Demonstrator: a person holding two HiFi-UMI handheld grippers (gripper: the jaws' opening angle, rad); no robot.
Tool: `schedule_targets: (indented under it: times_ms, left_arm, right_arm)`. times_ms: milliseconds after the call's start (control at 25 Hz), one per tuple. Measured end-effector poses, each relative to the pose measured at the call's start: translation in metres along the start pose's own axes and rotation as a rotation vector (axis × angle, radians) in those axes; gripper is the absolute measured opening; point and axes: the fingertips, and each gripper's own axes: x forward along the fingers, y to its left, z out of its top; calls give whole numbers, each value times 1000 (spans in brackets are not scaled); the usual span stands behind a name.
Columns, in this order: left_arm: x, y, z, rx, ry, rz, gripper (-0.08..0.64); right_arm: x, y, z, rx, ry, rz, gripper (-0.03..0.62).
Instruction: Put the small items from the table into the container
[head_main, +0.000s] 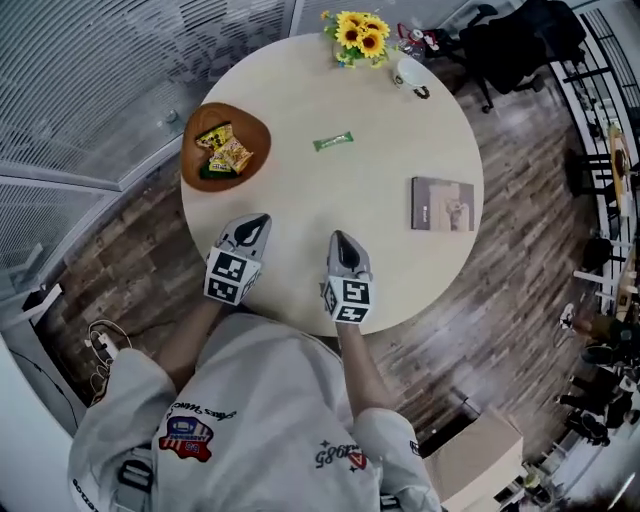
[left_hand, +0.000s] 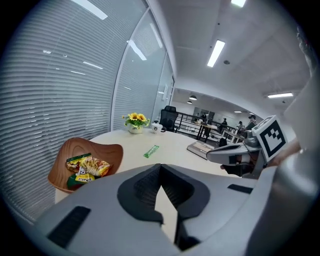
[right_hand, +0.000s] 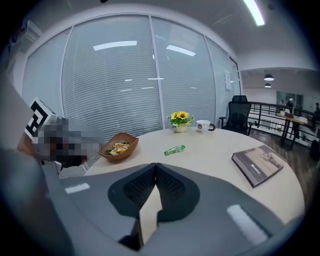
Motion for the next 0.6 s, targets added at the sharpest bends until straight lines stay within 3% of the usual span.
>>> schedule_targets:
  times_ms: [280, 600]
  left_arm:
    - [14, -28, 5, 61, 16, -48, 5]
    - [9, -21, 5, 29, -8, -43, 6]
  right_arm:
    - [-18, -14, -12, 33, 9, -26, 3]
    - [8, -14, -12, 48, 36, -35, 3]
